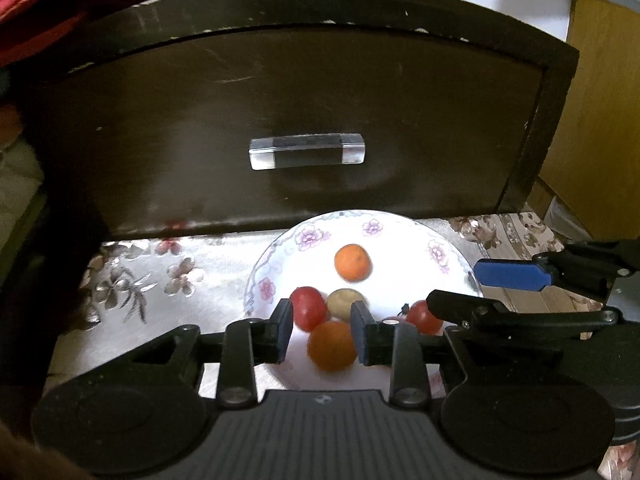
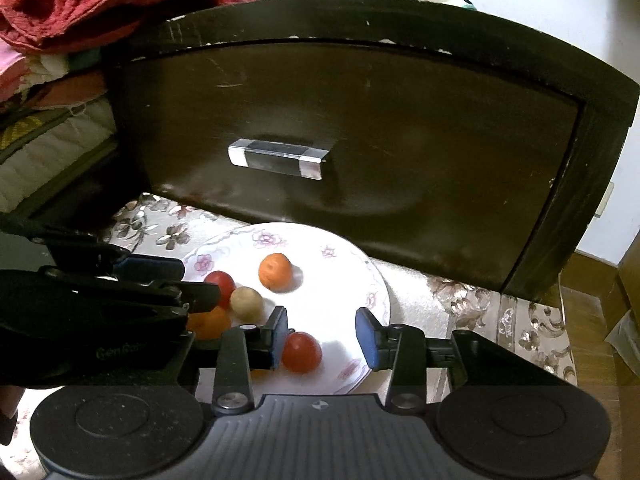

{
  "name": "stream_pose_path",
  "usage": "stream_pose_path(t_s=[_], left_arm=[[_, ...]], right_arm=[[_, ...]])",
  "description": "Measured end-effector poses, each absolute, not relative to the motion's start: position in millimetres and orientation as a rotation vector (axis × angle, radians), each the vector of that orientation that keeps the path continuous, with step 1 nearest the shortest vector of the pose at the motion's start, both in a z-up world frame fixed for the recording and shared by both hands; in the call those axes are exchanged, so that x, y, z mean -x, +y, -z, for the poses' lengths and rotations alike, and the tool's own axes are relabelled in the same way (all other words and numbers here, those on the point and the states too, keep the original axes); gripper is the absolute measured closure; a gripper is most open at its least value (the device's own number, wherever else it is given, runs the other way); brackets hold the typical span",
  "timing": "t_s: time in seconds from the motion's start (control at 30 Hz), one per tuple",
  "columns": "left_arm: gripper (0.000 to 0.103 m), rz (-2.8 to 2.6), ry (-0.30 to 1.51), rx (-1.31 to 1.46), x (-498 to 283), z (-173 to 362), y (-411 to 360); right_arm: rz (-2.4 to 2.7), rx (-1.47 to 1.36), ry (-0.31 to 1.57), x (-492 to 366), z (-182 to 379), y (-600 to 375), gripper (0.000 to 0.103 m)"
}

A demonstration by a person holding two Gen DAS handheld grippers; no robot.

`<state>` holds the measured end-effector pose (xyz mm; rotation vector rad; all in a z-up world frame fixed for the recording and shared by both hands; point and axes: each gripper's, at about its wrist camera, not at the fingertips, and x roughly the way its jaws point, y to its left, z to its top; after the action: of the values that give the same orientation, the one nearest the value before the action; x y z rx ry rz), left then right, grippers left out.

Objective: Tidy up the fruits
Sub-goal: 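Lower both fruits into the white bowl and open both grippers, then grasp the second small tan fruit with the left gripper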

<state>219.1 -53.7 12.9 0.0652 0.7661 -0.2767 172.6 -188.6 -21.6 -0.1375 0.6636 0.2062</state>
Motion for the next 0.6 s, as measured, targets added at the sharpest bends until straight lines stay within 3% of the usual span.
stream_pose_path(t_s=[0.6], left_arm=[[0.060,0.255,0.795,-0.090,-163.6,-12.2,-5.0]], right_arm=[[-0.339,0.185,0.687,-129.2,21.0,-151.9,0.063]])
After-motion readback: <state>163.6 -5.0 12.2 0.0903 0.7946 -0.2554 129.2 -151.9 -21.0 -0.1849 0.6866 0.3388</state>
